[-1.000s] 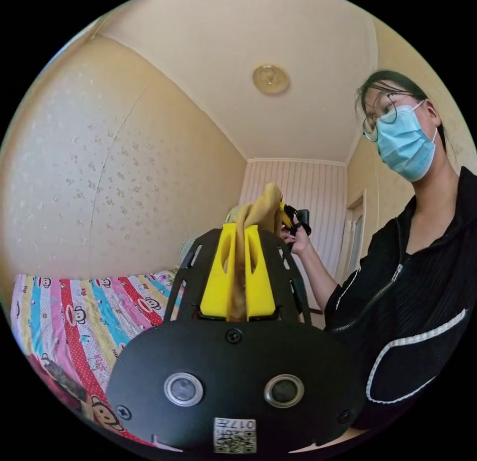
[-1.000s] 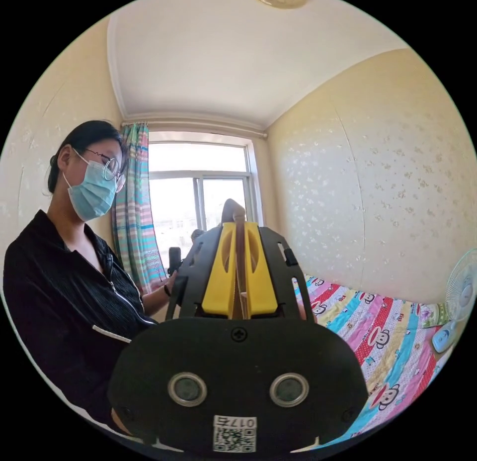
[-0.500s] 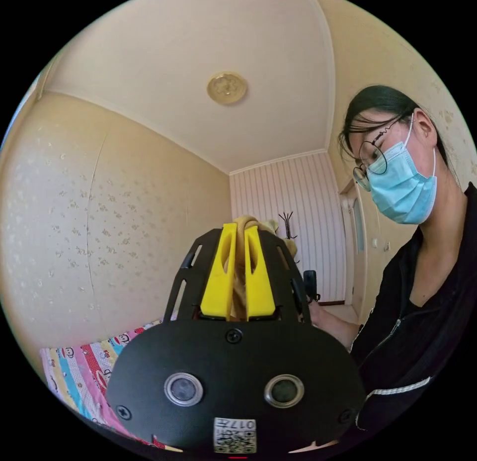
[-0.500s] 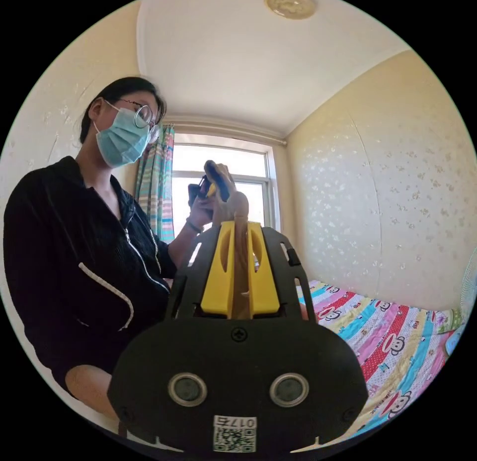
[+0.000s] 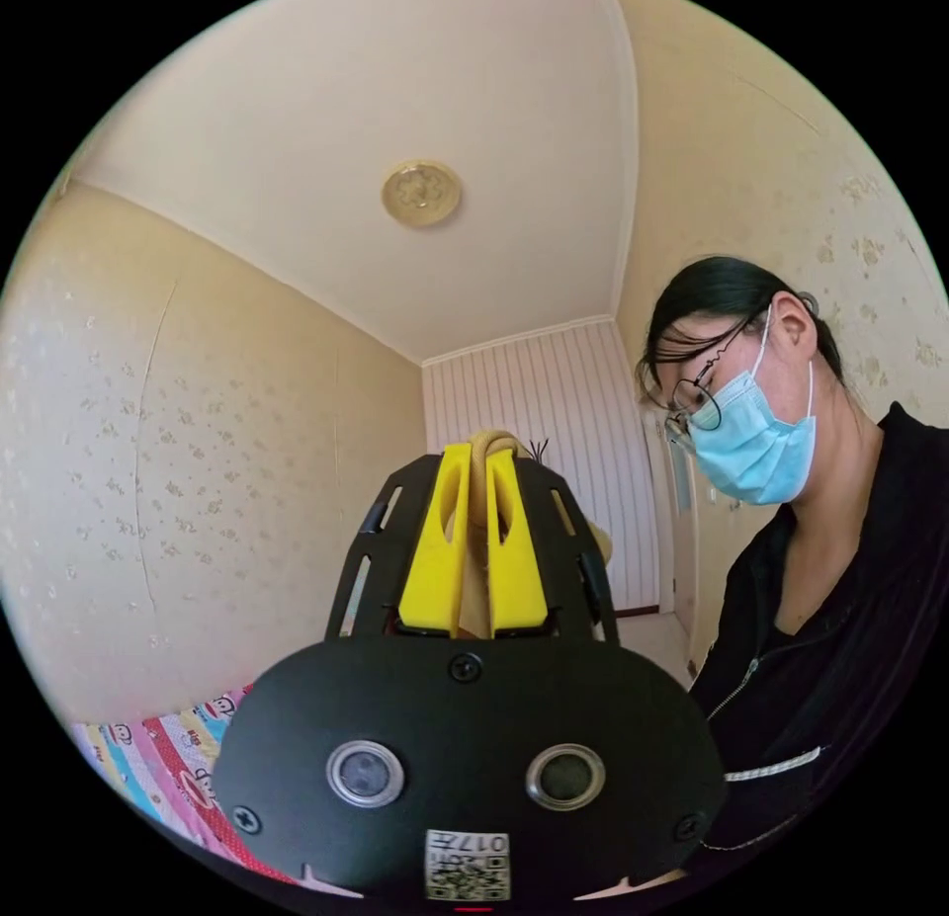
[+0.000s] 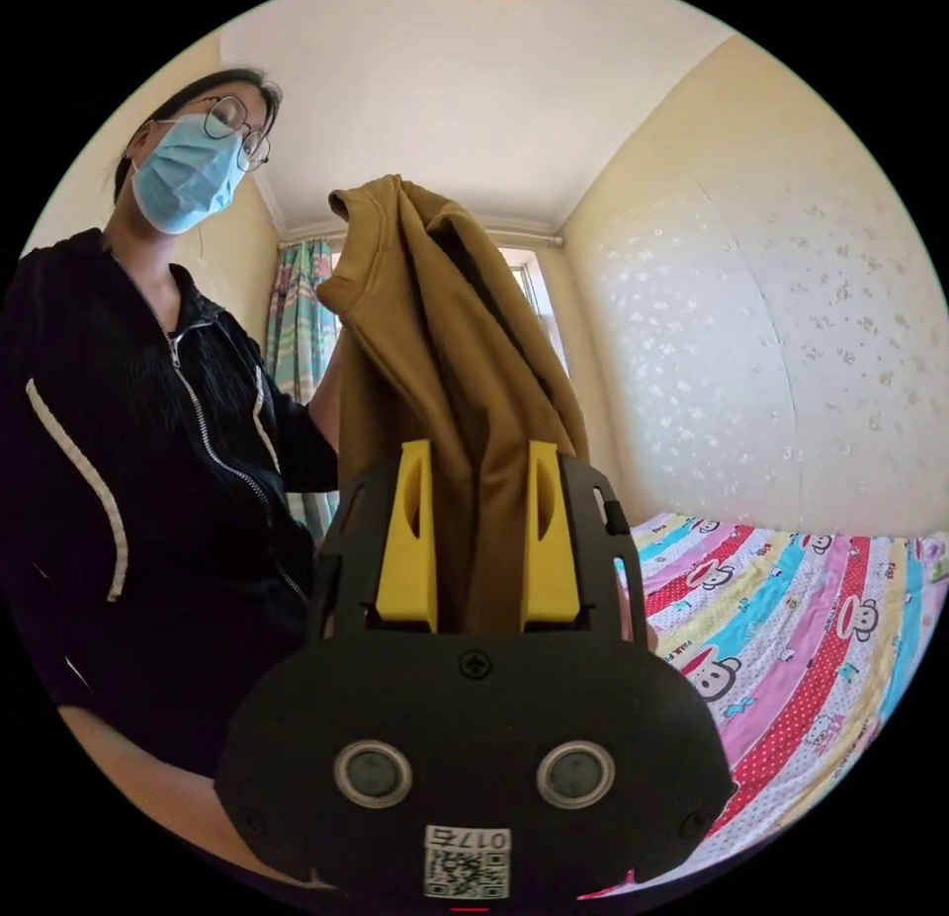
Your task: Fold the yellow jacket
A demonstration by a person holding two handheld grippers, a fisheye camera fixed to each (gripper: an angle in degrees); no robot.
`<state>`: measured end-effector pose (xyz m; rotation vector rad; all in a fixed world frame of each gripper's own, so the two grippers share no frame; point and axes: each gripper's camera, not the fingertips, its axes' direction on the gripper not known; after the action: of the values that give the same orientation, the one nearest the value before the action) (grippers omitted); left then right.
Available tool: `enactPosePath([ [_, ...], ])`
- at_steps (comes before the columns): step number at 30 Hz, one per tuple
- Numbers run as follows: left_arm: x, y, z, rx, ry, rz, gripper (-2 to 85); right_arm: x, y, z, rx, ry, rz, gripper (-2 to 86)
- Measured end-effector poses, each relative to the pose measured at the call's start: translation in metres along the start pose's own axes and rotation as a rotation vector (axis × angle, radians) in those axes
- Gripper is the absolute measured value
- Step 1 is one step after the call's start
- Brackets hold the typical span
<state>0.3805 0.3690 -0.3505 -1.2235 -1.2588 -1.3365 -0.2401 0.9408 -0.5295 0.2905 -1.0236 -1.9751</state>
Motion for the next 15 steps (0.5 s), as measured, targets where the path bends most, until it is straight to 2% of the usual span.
enactPosePath([
  [4,0.009,-0.002,-0.013,0.007,-0.054,0.021,0.6,-0.021,-0.02,0.0,-0.077,0.022,-0.124,13.0],
  [6,0.011,-0.003,-0.017,0.0,-0.069,0.023,0.6,-0.038,-0.025,0.0,-0.051,-0.054,-0.181,12.1],
  [11,0.02,0.001,-0.025,0.011,-0.119,0.011,0.6,-0.063,-0.007,0.021,-0.027,-0.119,-0.158,9.9],
  [15,0.023,0.002,-0.028,0.016,-0.135,-0.019,0.6,-0.076,0.003,0.045,-0.038,-0.058,-0.094,10.3],
])
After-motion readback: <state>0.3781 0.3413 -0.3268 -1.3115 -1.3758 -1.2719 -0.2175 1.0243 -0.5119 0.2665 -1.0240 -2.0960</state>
